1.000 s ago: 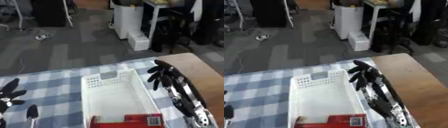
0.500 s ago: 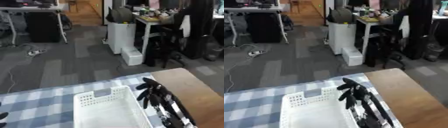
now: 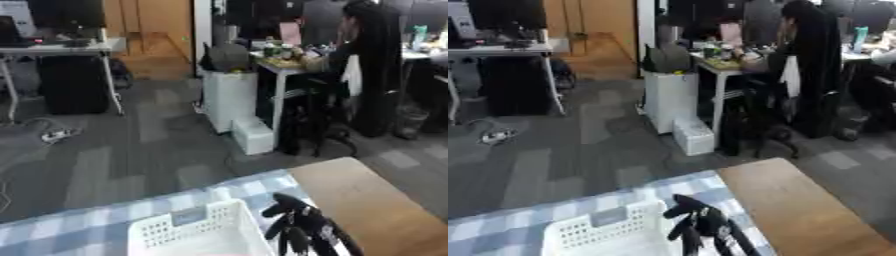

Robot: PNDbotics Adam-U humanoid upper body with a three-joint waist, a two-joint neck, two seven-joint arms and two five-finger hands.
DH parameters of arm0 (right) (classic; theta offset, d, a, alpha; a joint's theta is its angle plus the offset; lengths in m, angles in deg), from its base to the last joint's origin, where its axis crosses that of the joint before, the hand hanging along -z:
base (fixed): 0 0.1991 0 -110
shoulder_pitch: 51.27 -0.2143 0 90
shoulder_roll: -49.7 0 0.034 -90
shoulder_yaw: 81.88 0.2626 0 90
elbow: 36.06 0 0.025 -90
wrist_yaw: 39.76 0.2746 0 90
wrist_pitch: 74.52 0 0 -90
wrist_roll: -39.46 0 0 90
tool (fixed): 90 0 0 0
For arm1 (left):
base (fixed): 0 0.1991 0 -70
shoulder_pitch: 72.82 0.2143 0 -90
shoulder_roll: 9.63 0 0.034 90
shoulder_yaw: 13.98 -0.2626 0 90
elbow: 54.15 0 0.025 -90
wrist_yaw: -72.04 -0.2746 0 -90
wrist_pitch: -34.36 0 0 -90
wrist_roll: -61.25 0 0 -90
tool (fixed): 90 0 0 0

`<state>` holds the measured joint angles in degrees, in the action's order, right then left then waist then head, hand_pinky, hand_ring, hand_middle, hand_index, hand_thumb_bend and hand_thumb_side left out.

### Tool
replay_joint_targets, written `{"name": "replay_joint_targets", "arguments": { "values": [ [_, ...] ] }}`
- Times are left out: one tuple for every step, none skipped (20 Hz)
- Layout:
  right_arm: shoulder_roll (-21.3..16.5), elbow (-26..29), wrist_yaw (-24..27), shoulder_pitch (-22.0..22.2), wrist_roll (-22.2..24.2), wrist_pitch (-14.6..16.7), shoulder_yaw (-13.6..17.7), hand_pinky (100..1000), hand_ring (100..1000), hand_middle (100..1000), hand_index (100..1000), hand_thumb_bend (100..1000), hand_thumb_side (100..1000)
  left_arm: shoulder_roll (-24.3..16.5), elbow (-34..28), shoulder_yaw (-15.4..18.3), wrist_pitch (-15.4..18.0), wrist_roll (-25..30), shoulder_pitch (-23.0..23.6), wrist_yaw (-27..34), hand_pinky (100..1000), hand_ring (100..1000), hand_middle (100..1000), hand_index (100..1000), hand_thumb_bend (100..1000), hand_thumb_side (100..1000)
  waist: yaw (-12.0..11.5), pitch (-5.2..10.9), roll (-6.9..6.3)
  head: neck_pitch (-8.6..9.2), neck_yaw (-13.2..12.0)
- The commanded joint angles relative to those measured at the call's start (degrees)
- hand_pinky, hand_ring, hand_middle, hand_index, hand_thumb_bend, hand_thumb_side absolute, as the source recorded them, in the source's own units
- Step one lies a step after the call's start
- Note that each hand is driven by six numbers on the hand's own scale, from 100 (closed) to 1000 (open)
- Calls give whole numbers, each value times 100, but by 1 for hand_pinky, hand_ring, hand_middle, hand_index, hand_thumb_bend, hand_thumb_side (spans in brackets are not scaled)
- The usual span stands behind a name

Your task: Pick up objects on the table and place them in the box.

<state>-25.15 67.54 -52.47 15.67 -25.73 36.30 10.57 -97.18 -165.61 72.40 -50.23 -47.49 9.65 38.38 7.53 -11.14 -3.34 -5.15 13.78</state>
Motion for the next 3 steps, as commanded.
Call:
{"name": "replay_joint_targets", "arguments": {
  "values": [
    [-79, 28, 2, -139, 21, 57, -26, 352, 571, 713, 932, 100, 778, -27, -90, 5, 37, 43, -62, 57, 550, 733, 879, 978, 100, 610, -23, 62, 48, 155, 181],
    [-68, 22, 9, -158, 20, 70, -34, 352, 571, 713, 930, 100, 777, -29, -90, 0, 47, 45, -71, 92, 540, 720, 871, 975, 100, 617, -24, 62, 60, 165, 216],
    [-55, 17, 14, -172, 24, 80, -46, 352, 571, 713, 930, 100, 777, -32, -86, -7, 58, 51, -78, 124, 535, 713, 869, 974, 100, 618, -18, 63, 67, 177, 241]
  ]
}}
